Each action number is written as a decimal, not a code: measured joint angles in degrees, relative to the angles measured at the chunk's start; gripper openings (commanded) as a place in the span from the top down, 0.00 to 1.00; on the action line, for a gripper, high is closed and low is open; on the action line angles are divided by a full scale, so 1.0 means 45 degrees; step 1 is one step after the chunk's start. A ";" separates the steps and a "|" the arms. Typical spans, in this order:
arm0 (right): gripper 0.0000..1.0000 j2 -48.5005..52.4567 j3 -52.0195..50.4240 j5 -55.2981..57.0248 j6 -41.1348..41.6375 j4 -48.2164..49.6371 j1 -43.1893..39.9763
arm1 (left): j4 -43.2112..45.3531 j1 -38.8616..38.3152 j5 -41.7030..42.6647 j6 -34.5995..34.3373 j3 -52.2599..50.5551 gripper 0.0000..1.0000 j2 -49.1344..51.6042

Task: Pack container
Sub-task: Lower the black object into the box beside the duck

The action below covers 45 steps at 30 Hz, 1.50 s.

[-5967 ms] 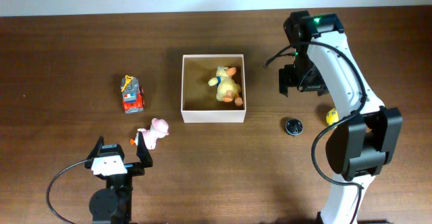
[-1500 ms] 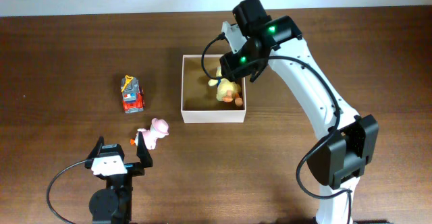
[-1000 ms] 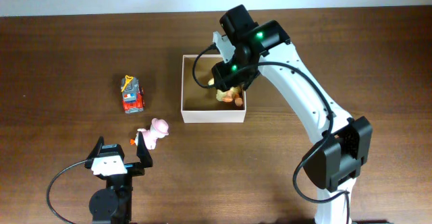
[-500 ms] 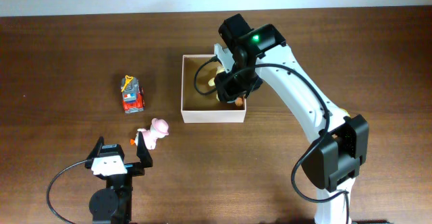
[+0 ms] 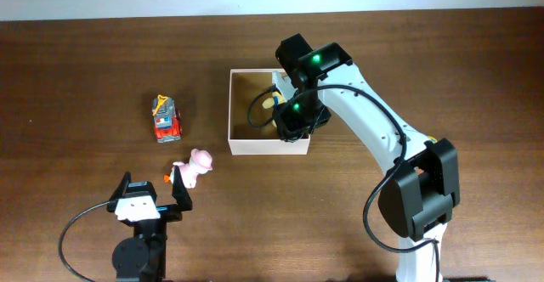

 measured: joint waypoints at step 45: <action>0.43 0.0000 -0.0500 -0.0010 0.0053 0.1185 -0.0160 | 0.0000 0.0000 0.0000 0.0000 0.0000 0.01 0.0000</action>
